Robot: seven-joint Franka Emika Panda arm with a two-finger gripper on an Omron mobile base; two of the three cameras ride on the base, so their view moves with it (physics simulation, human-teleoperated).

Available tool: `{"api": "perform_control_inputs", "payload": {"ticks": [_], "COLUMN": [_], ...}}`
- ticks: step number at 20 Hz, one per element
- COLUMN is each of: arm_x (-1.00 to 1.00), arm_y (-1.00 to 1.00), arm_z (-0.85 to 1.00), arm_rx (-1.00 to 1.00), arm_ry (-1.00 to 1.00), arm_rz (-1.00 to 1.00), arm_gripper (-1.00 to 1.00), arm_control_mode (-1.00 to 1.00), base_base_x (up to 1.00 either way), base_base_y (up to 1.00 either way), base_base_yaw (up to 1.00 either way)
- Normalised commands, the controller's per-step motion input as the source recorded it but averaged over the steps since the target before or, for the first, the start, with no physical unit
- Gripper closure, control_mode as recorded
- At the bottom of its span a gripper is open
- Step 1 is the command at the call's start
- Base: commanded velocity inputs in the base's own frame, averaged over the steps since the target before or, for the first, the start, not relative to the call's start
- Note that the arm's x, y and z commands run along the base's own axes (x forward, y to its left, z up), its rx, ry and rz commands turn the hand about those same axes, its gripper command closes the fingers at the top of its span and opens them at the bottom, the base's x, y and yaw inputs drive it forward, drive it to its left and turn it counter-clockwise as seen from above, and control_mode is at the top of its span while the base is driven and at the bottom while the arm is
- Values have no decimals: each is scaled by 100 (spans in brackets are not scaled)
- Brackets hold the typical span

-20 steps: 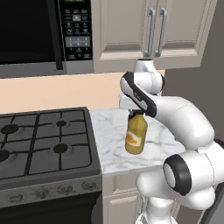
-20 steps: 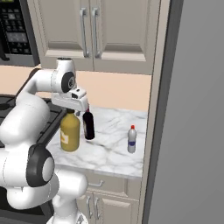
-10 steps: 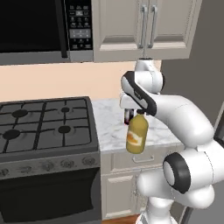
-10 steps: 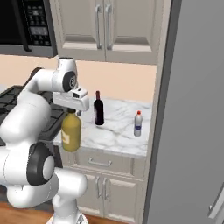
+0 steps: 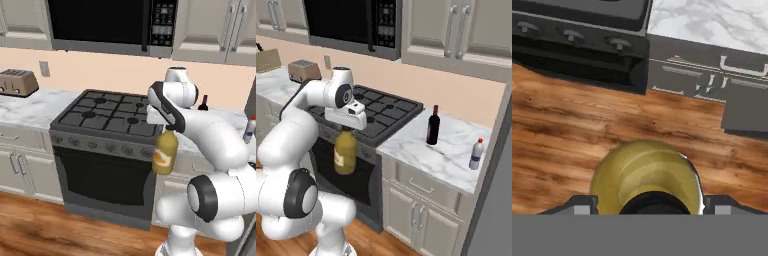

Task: Place the drinks on the dining counter in a tight cluster.

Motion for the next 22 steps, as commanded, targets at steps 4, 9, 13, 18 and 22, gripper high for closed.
{"api": "perform_control_inputs", "payload": {"ticks": [4, 9, 13, 18, 22], "arm_x": [0, 0, 0, 0, 0], "arm_y": [0, 0, 0, 0, 0], "arm_z": [0, 0, 0, 0, 0], "arm_rx": [0, 0, 0, 0, 0], "arm_ry": [0, 0, 0, 0, 0], "arm_rz": [0, 0, 0, 0, 0], "arm_gripper": [100, 100, 100, 100, 100], "arm_control_mode": [100, 100, 100, 100, 100], "base_base_x": [-22, -8, -7, -1, 0], "base_base_y": [15, 12, 11, 7, 4], "base_base_yaw": [90, 99, 98, 94, 94]}}
